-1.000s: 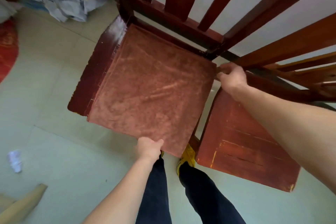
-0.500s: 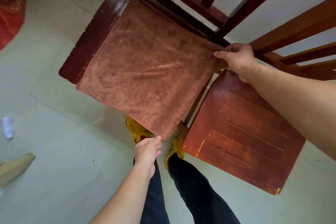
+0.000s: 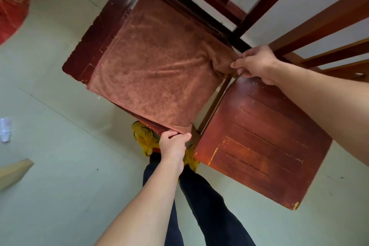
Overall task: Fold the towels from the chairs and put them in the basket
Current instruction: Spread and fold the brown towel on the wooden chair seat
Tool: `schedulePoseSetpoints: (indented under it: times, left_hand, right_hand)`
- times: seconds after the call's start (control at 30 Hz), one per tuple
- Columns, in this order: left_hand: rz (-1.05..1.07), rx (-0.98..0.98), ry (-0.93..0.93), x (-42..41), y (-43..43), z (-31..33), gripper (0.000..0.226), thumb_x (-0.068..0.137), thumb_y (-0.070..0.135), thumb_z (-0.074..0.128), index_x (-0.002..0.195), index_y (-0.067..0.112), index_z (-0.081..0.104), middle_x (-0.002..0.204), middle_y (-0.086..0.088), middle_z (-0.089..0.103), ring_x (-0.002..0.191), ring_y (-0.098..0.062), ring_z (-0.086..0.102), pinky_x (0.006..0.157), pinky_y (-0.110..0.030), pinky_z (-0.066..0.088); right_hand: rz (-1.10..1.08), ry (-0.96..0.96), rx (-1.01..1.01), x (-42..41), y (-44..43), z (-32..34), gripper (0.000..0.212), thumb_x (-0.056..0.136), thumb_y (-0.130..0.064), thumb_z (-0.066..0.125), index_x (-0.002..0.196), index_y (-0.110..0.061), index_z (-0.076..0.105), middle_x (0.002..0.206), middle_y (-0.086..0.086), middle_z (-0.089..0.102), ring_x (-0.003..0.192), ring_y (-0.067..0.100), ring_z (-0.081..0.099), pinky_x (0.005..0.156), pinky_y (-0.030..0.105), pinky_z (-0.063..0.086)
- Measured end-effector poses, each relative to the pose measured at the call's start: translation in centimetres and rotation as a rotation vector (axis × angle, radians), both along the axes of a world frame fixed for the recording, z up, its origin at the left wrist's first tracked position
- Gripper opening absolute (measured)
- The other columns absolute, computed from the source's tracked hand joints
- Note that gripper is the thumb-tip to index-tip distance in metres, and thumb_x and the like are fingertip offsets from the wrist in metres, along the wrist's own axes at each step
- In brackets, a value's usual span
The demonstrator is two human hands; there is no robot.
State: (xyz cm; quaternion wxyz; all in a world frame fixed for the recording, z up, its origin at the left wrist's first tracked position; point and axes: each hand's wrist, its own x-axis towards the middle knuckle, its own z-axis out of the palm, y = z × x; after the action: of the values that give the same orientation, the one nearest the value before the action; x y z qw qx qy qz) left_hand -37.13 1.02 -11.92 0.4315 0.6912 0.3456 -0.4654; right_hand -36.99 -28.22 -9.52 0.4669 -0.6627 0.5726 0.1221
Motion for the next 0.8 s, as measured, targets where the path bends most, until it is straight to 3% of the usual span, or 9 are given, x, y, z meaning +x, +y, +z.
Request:
schedulePoseSetpoints:
  times: [0.17, 0.3, 0.4, 0.53, 0.67, 0.8]
  left_hand:
    - [-0.028, 0.064, -0.136, -0.4, 0.6, 1.1, 0.039, 0.080, 0.005, 0.068, 0.107, 0.023, 0.045, 0.087, 0.009, 0.060, 0.074, -0.008, 0.056, 0.058, -0.021, 0.037]
    - [-0.019, 0.084, -0.335, 0.2, 1.0, 3.0, 0.038, 0.082, 0.007, 0.063, 0.108, 0.027, 0.044, 0.073, 0.005, 0.056, 0.061, -0.014, 0.054, 0.059, -0.025, 0.041]
    - [-0.030, 0.039, -0.451, 0.9, 1.3, 4.7, 0.028, 0.080, 0.003, 0.061, 0.096, 0.024, 0.050, 0.064, 0.000, 0.049, 0.051, -0.016, 0.044, 0.056, -0.028, 0.044]
    - [-0.064, -0.009, -0.585, 2.1, 1.8, 6.0, 0.020, 0.078, -0.002, 0.058, 0.086, 0.015, 0.052, 0.060, -0.002, 0.048, 0.045, -0.007, 0.042, 0.050, -0.013, 0.043]
    - [-0.029, -0.035, -0.445, 3.1, 1.6, 5.9, 0.019, 0.082, 0.000, 0.053, 0.093, 0.015, 0.054, 0.057, 0.003, 0.047, 0.045, -0.004, 0.039, 0.048, -0.015, 0.040]
    - [-0.055, -0.003, -0.203, 3.0, 1.6, 4.5, 0.031, 0.083, -0.002, 0.049, 0.102, 0.021, 0.058, 0.085, -0.005, 0.061, 0.073, -0.018, 0.054, 0.069, -0.031, 0.047]
  right_hand:
    - [-0.002, -0.070, -0.070, -0.2, 0.1, 1.2, 0.025, 0.077, -0.030, 0.079, 0.070, -0.017, 0.059, 0.072, 0.003, 0.063, 0.068, 0.017, 0.062, 0.066, 0.029, 0.055]
    - [-0.133, -0.224, -0.120, 1.0, 0.1, 3.3, 0.029, 0.075, -0.036, 0.078, 0.070, -0.018, 0.057, 0.080, 0.006, 0.063, 0.073, 0.017, 0.059, 0.065, 0.029, 0.050]
    - [-0.272, -0.280, -0.162, 2.2, 0.1, 4.5, 0.031, 0.074, -0.035, 0.078, 0.065, -0.018, 0.054, 0.074, 0.005, 0.060, 0.063, 0.014, 0.055, 0.060, 0.026, 0.048]
    - [-0.355, -0.321, -0.198, 3.1, 0.1, 5.2, 0.039, 0.071, -0.031, 0.079, 0.054, -0.021, 0.045, 0.066, 0.003, 0.051, 0.052, 0.012, 0.046, 0.055, 0.025, 0.046]
    - [-0.249, -0.288, -0.260, 3.3, -0.2, 4.7, 0.040, 0.075, -0.043, 0.076, 0.055, -0.022, 0.048, 0.058, -0.004, 0.052, 0.046, 0.006, 0.049, 0.049, 0.020, 0.045]
    - [0.156, -0.069, -0.387, 2.2, -1.2, 3.9, 0.047, 0.084, -0.059, 0.060, 0.062, -0.018, 0.054, 0.061, 0.000, 0.053, 0.061, 0.021, 0.053, 0.058, 0.031, 0.041]
